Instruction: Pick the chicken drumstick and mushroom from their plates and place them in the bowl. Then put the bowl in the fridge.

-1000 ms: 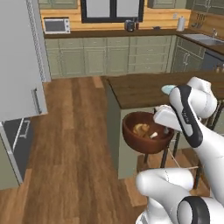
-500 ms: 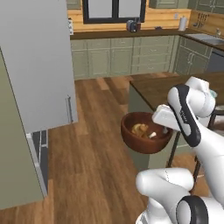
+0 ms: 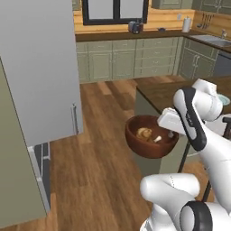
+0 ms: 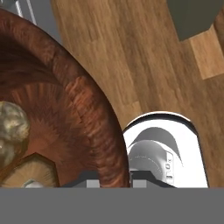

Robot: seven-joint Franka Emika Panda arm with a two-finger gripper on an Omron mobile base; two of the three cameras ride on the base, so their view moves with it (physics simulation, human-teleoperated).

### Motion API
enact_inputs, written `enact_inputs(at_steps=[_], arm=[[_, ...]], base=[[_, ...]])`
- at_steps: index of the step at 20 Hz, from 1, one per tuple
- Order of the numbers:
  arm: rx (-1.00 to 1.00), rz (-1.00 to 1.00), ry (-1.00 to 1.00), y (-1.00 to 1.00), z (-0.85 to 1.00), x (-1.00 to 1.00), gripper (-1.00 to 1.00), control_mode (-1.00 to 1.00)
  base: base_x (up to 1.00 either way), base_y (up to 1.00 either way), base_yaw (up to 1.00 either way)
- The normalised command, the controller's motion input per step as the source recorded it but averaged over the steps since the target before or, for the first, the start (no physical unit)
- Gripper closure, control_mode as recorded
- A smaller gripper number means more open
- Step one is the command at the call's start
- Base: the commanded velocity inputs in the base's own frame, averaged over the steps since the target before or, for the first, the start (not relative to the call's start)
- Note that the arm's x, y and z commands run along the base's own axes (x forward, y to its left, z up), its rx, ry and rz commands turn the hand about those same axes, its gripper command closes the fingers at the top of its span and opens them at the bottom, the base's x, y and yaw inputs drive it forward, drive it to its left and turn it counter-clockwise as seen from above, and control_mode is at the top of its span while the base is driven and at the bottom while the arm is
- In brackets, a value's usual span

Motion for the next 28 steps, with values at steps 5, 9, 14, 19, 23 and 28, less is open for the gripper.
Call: enact_inputs(at_steps=[5,9,14,19,23,28], arm=[[0.0,0.0,0.0,0.0,0.0,0.0,1.0,1.0],[0.0,0.0,0.0,0.0,0.0,0.0,1.0,1.0],[0.0,0.0,0.0,0.0,0.0,0.0,1.0,1.0],[0.0,0.0,0.0,0.0,0.0,0.0,1.0,1.0],[0.0,0.0,0.0,0.0,0.0,0.0,1.0,1.0],[0.0,0.0,0.0,0.0,0.0,0.0,1.0,1.0]], base=[[0.59,0.0,0.16],[0.54,-0.18,0.03],[0.42,-0.46,0.0],[0.65,-0.2,0.0],[0.84,0.0,0.0],[0.8,-0.02,-0.03]])
